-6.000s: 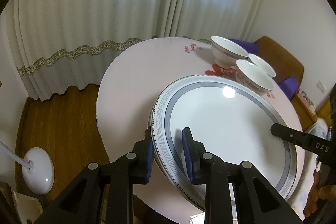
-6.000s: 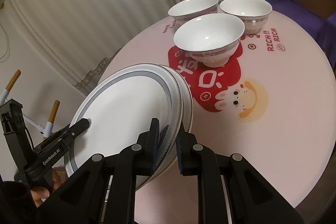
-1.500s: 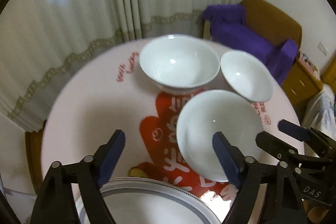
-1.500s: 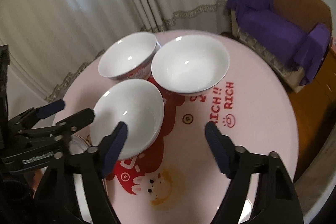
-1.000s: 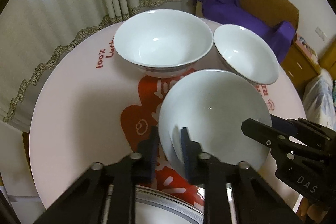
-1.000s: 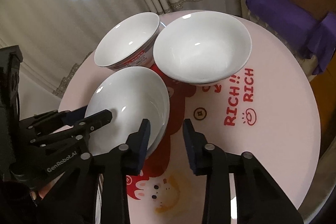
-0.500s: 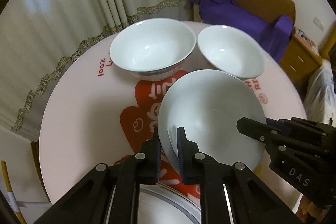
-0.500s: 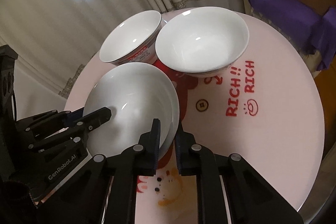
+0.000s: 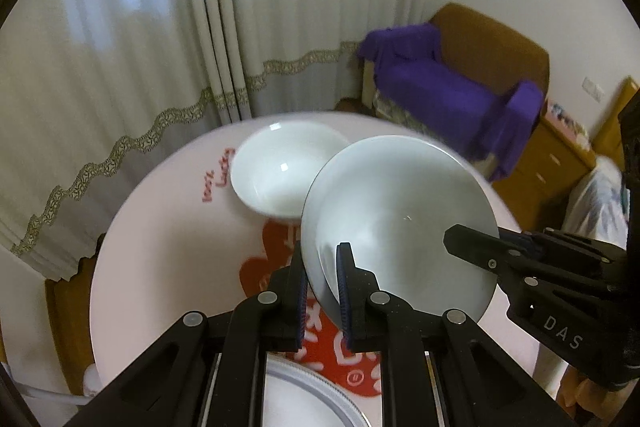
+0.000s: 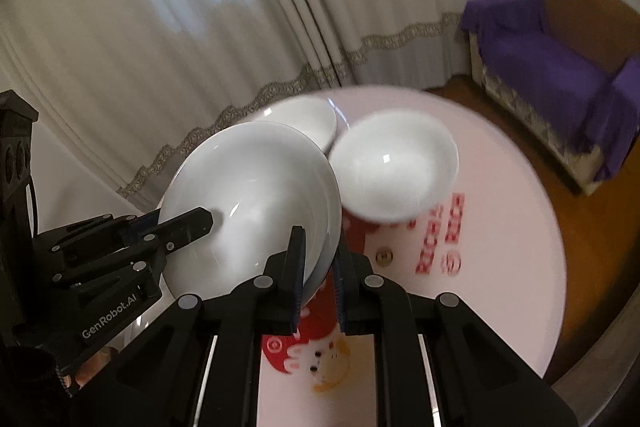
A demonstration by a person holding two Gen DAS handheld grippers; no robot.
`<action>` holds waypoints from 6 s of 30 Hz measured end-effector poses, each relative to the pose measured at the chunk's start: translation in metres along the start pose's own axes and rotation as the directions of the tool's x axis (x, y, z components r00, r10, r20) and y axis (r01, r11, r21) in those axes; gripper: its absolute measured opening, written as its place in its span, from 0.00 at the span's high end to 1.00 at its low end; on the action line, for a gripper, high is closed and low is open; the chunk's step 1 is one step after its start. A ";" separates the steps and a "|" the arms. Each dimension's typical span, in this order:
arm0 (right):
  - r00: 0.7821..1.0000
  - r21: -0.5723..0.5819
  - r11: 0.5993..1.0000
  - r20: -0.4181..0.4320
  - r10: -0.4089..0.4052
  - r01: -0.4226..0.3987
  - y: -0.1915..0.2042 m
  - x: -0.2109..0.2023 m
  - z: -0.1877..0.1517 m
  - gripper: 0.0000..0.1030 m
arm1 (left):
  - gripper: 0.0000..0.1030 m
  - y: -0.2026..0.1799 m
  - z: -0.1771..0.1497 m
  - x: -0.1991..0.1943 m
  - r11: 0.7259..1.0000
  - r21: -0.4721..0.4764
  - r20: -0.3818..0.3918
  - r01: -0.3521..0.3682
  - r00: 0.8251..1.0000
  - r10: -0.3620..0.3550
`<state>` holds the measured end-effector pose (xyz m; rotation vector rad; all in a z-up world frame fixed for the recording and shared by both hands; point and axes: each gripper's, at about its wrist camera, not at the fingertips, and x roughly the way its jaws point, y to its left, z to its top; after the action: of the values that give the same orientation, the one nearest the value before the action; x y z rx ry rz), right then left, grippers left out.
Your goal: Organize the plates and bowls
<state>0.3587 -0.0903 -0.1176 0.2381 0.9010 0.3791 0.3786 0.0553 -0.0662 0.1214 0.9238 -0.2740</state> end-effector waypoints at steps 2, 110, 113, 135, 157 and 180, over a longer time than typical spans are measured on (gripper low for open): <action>1.000 -0.022 1.000 0.010 -0.010 0.010 0.007 -0.001 0.010 0.88 | 0.91 0.007 0.006 -0.003 1.000 -0.017 0.013 -0.001 1.000 0.001; 0.997 -0.064 0.995 -0.010 -0.075 0.074 0.003 0.006 0.040 0.48 | 0.33 -0.018 -0.042 -0.036 0.978 -0.189 0.120 -0.088 0.986 0.112; 0.997 -0.052 0.996 -0.002 -0.079 0.078 -0.010 -0.005 0.038 0.48 | 0.29 -0.036 -0.054 -0.044 0.977 -0.194 0.124 -0.090 0.985 0.116; 0.993 0.035 0.994 -0.061 -0.098 0.100 -0.097 0.025 0.047 0.47 | 0.27 -0.059 0.006 0.050 0.957 -0.271 -0.057 -0.108 0.994 0.096; 0.990 0.065 0.998 -0.139 -0.013 0.022 -0.118 0.075 0.040 0.90 | 0.75 -0.072 0.066 0.149 0.966 -0.230 -0.174 -0.120 0.981 0.080; 0.997 0.044 0.999 -0.074 0.003 0.000 -0.097 0.025 0.042 0.91 | 0.88 -0.034 0.053 0.085 0.964 -0.264 -0.056 -0.012 0.998 -0.002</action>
<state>0.4276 -0.1696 -0.1443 0.2667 0.9826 0.3716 0.4578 -0.0043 -0.1020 -0.1156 1.0071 -0.1410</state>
